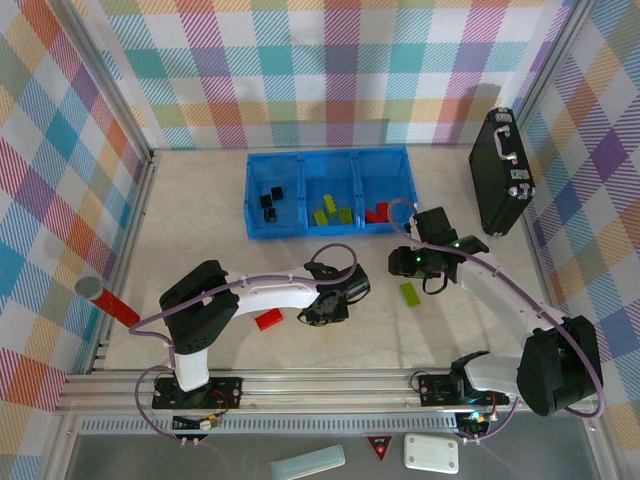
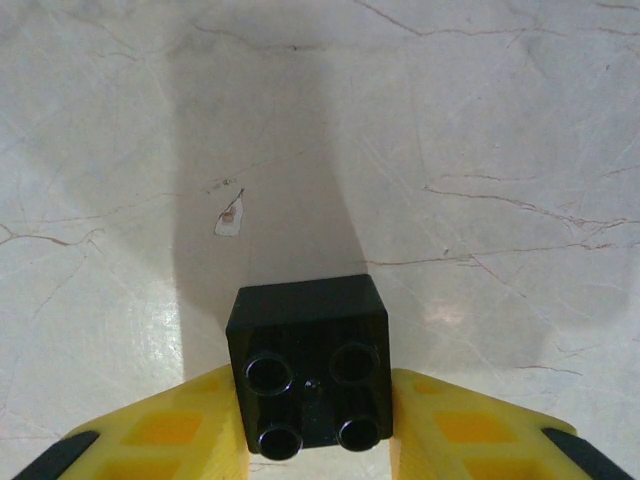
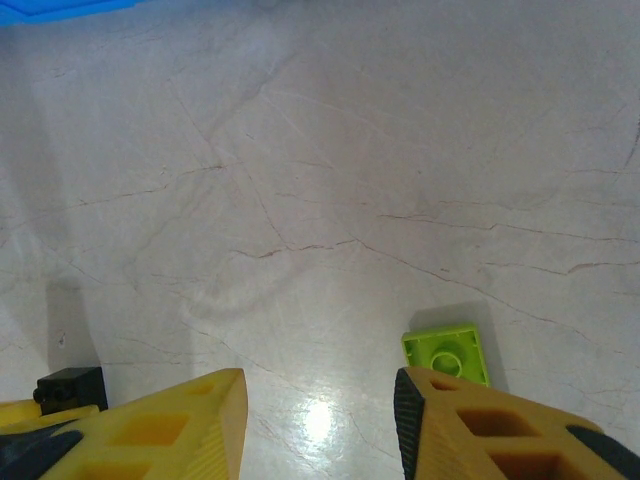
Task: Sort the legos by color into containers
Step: Pick up the lego from the middle-left of the table.
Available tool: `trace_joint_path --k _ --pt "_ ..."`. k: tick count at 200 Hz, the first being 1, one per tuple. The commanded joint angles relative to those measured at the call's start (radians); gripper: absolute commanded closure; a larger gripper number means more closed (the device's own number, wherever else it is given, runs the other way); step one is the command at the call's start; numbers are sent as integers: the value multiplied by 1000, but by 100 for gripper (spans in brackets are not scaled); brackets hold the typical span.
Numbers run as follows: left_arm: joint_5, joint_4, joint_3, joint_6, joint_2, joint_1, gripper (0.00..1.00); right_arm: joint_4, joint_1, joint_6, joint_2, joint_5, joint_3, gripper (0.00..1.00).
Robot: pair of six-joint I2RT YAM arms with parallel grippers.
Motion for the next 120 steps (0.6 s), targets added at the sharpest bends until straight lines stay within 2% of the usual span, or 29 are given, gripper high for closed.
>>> trace_joint_path --k 1,48,120 --pt "-26 -50 20 25 -14 -7 64 12 -6 -15 3 -15 -6 55" --pt "-33 -83 49 81 -20 11 64 4 -7 -9 0 -14 -13 55" --pt "-6 -89 63 201 -85 117 64 -24 -6 8 -17 16 -34 56"
